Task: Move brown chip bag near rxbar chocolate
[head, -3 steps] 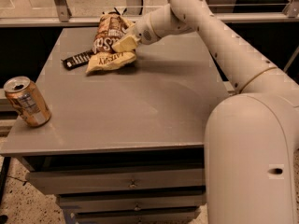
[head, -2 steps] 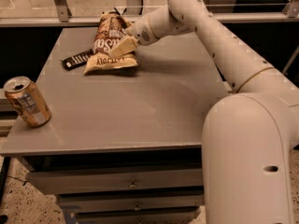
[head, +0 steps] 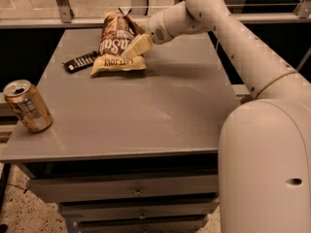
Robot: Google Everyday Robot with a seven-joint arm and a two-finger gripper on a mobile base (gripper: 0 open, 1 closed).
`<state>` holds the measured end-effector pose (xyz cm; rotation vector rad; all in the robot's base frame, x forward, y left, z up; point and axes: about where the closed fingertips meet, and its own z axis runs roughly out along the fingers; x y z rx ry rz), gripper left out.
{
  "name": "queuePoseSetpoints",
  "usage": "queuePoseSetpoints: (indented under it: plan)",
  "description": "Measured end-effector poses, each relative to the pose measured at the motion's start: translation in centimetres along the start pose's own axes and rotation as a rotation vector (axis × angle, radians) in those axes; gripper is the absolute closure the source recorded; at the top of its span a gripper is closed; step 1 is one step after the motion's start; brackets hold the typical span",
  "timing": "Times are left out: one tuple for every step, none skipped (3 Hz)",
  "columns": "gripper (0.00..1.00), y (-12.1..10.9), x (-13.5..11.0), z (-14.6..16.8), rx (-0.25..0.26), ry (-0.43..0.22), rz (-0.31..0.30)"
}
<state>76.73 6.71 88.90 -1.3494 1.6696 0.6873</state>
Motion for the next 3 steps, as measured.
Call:
queuePoseSetpoints:
  plan:
    - [0.0,-1.0,-0.3,-4.5,0.047,-0.048,-0.016]
    - [0.0,-1.8,0.5,-9.7,0.086,-0.12,-0.022]
    - [0.0,-2.0,0.9,-10.7,0.099,-0.124,-0.018]
